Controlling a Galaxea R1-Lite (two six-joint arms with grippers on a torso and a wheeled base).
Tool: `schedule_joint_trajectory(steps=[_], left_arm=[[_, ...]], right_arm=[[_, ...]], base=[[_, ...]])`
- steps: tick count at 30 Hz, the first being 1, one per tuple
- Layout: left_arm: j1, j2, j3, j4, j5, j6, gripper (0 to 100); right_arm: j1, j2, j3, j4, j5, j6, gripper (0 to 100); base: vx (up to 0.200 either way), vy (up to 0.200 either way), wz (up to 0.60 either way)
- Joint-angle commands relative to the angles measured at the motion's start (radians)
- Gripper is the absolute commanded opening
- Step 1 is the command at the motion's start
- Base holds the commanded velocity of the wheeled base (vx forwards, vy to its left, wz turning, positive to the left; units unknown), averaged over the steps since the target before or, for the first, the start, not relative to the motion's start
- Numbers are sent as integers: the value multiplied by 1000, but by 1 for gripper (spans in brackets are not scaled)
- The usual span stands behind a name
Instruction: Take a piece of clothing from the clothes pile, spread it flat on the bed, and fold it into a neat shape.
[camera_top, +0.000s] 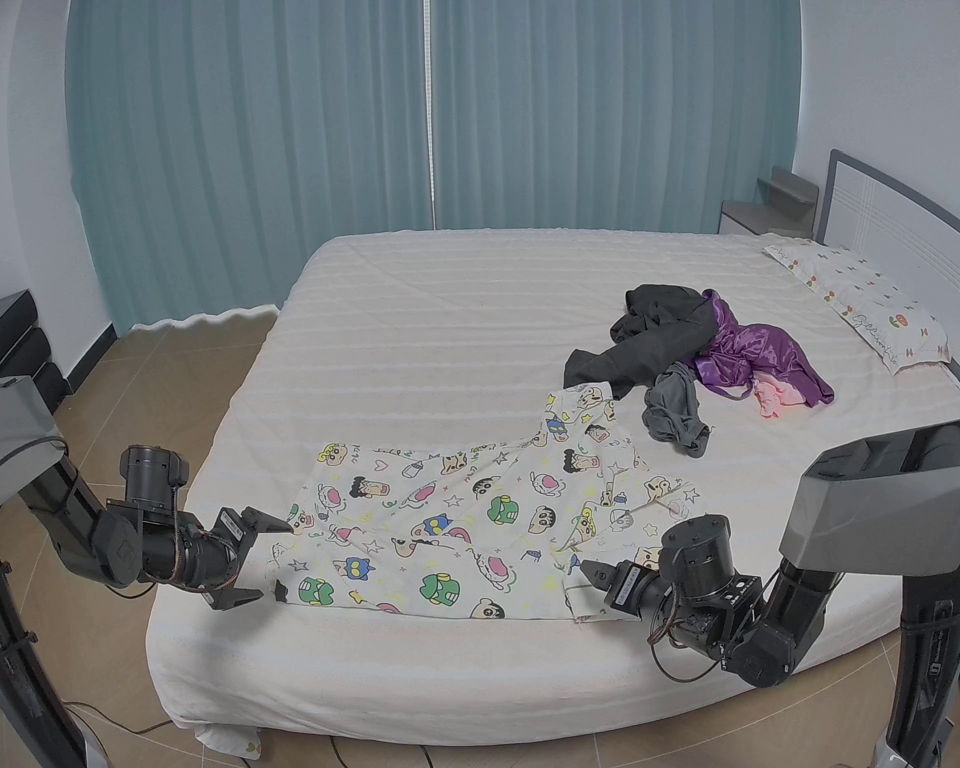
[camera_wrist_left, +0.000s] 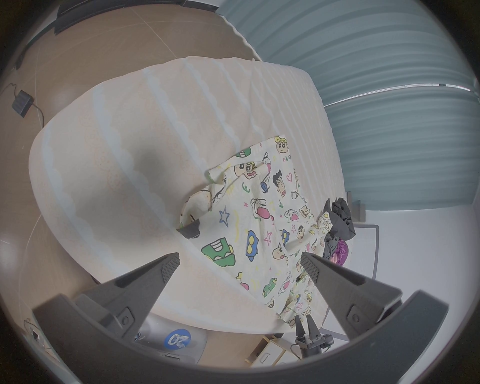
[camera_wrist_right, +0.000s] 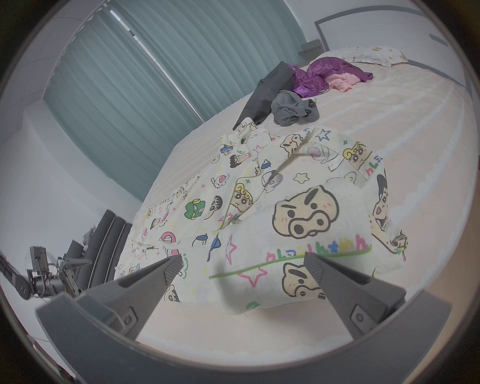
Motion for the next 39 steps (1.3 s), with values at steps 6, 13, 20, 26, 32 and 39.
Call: schedule_joint_trajectory(steps=[6, 13, 20, 26, 32, 39], left_arm=[[4, -112, 72, -94, -48, -3, 100], [2, -120, 132, -193, -55, -20, 100], [0, -114, 172, -259, -57, -16, 100], [0, -112, 179, -279, -59, -14, 100], [-15, -106, 187, -278, -57, -5, 100], [-18, -42, 192, -279, -52, 191, 100]], right_arm=[[-28, -209, 110, -80, 37, 45, 100], [-50, -260, 173, -131, 87, 107, 100], [-55, -249, 190, -156, 89, 108, 100], [-55, -243, 193, -156, 101, 110, 100], [-55, -235, 195, -156, 113, 111, 100], [-55, -229, 196, -156, 118, 110, 100]], base=[[0, 0, 0], [57, 0, 0], [200, 0, 0], [200, 0, 0], [0, 0, 0], [0, 0, 0]])
